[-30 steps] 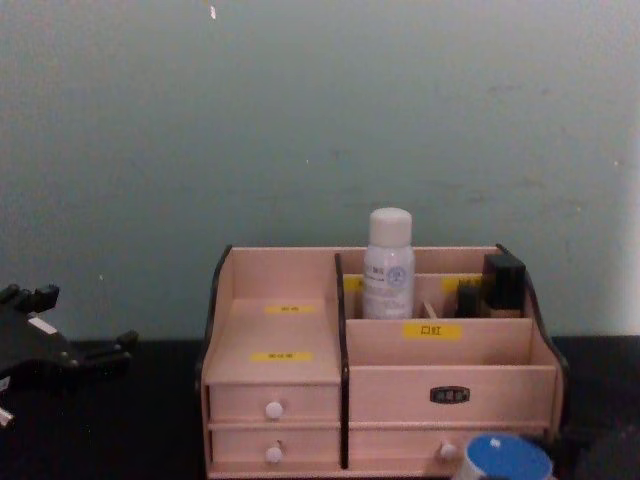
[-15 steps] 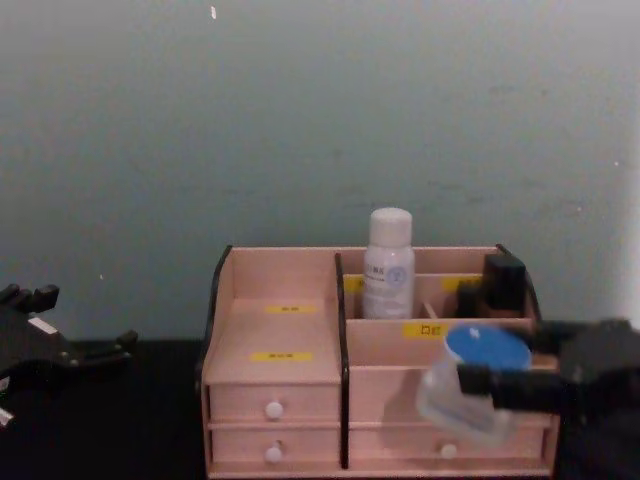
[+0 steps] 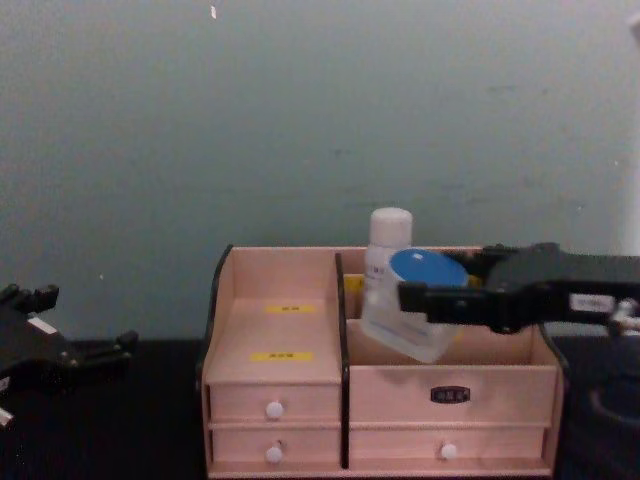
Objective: Pick up the facial cleanser and watermelon frost from the table and place them into the tiered storage box.
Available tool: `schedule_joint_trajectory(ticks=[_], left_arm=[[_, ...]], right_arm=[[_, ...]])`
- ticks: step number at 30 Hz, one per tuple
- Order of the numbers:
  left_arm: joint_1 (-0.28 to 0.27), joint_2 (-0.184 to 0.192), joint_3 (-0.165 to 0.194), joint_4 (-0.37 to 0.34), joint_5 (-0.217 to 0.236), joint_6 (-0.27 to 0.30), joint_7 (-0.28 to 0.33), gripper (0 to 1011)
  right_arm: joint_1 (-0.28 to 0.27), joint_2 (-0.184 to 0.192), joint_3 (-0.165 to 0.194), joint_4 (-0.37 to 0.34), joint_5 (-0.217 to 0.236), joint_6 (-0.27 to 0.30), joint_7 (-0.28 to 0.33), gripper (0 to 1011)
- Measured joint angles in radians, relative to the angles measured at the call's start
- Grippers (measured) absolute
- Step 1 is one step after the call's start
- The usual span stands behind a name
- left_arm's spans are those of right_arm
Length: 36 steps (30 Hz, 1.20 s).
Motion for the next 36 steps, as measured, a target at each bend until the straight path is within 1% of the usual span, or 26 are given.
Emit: schedule_joint_trajectory(ticks=[1, 4, 5, 8, 12, 15, 18, 21, 22, 28, 29, 36], left_arm=[[0.000, 0.000, 0.000, 0.000, 0.000, 0.000, 0.000, 1001], [0.000, 0.000, 0.000, 0.000, 0.000, 0.000, 0.000, 1001], [0.000, 0.000, 0.000, 0.000, 0.000, 0.000, 0.000, 1001], [0.000, 0.000, 0.000, 0.000, 0.000, 0.000, 0.000, 1001], [0.000, 0.000, 0.000, 0.000, 0.000, 0.000, 0.000, 1001], [0.000, 0.000, 0.000, 0.000, 0.000, 0.000, 0.000, 1001], [0.000, 0.000, 0.000, 0.000, 0.000, 0.000, 0.000, 1001], [0.000, 0.000, 0.000, 0.000, 0.000, 0.000, 0.000, 1001], [0.000, 0.000, 0.000, 0.000, 0.000, 0.000, 0.000, 1001], [0.000, 0.000, 0.000, 0.000, 0.000, 0.000, 0.000, 1001], [0.000, 0.000, 0.000, 0.000, 0.000, 0.000, 0.000, 1001], [0.000, 0.000, 0.000, 0.000, 0.000, 0.000, 0.000, 1001]], right_arm=[[0.022, -0.016, -0.010, 0.020, -0.003, 0.001, 0.003, 708], [0.050, -0.035, -0.023, 0.049, -0.007, 0.002, 0.010, 708], [0.070, -0.049, -0.032, 0.069, -0.010, 0.002, 0.014, 708], [0.097, -0.068, -0.045, 0.095, -0.015, 0.001, 0.021, 708], [0.147, -0.104, -0.071, 0.144, -0.023, -0.002, 0.034, 708], [0.172, -0.123, -0.082, 0.170, -0.026, -0.003, 0.040, 708], [0.215, -0.157, -0.098, 0.223, -0.026, 0.001, 0.050, 708], [0.238, -0.175, -0.107, 0.253, -0.027, 0.006, 0.053, 708], [0.252, -0.188, -0.113, 0.274, -0.027, 0.008, 0.054, 708], [0.302, -0.230, -0.131, 0.352, -0.039, 0.012, 0.055, 710], [0.315, -0.242, -0.137, 0.376, -0.044, 0.012, 0.055, 708], [0.359, -0.288, -0.155, 0.468, -0.061, 0.018, 0.057, 708]])
